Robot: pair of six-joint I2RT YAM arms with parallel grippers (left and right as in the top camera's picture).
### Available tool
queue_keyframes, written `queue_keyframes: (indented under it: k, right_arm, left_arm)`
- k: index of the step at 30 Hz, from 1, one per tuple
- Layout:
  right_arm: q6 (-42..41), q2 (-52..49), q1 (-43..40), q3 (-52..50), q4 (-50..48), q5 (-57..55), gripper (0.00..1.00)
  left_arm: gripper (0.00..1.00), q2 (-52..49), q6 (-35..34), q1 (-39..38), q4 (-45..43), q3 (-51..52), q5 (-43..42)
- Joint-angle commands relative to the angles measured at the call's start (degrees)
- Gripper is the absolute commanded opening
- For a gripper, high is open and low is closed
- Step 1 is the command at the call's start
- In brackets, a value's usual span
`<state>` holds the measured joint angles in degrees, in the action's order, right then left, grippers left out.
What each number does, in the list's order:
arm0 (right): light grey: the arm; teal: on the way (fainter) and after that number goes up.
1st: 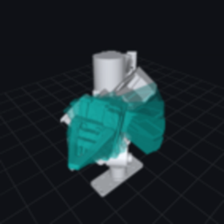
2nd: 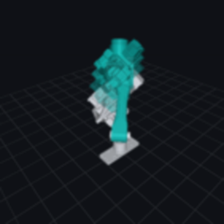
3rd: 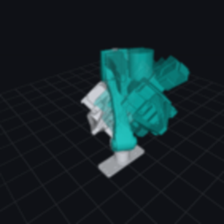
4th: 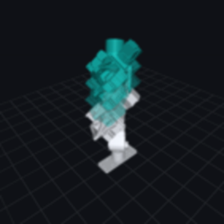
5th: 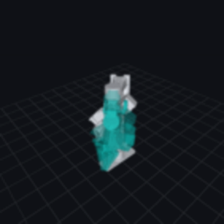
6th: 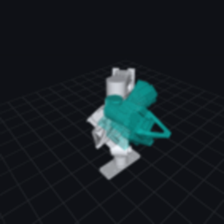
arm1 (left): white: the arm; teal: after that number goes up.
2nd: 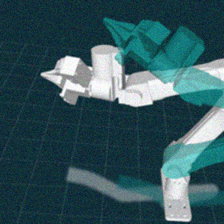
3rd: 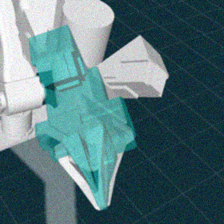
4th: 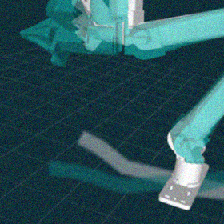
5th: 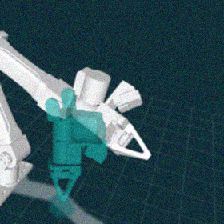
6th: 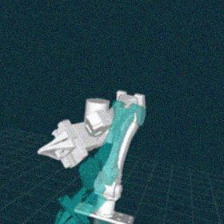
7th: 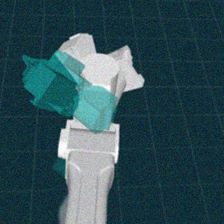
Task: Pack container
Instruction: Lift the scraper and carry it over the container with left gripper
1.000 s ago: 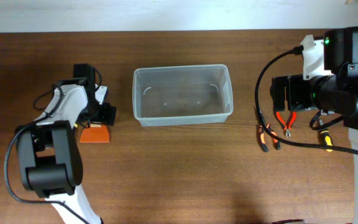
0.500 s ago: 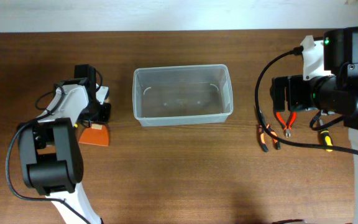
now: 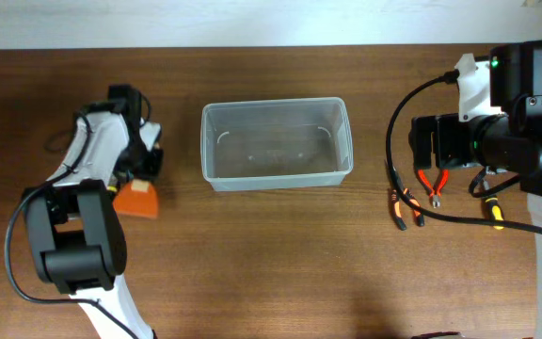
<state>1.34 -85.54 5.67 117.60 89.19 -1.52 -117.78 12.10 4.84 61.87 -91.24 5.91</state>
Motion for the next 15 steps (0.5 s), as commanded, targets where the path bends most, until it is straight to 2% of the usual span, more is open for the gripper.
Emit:
queue_keyframes:
  k: [1, 4, 11, 15]
  right_arm:
    - [-0.35, -0.07, -0.09, 0.52, 0.00, -0.46, 0.99]
    - [-0.35, -0.07, -0.07, 0.55, 0.04, -0.46, 0.99]
    - [-0.33, -0.07, -0.09, 0.55, 0.02, -0.46, 0.99]
    - [-0.33, -0.07, -0.07, 0.55, 0.02, -0.46, 0.99]
  left_arm:
    - [0.02, 0.22, 0.90, -0.11, 4.02, -10.43, 1.81]
    - [0.02, 0.37, 2.69, -1.07, 8.85, -19.19, 1.11]
    - [0.02, 0.48, 16.55, -9.68, 14.10, -34.93, -6.40]
    - [0.02, 0.48, 30.18, -18.38, 13.25, -37.66, -6.36]
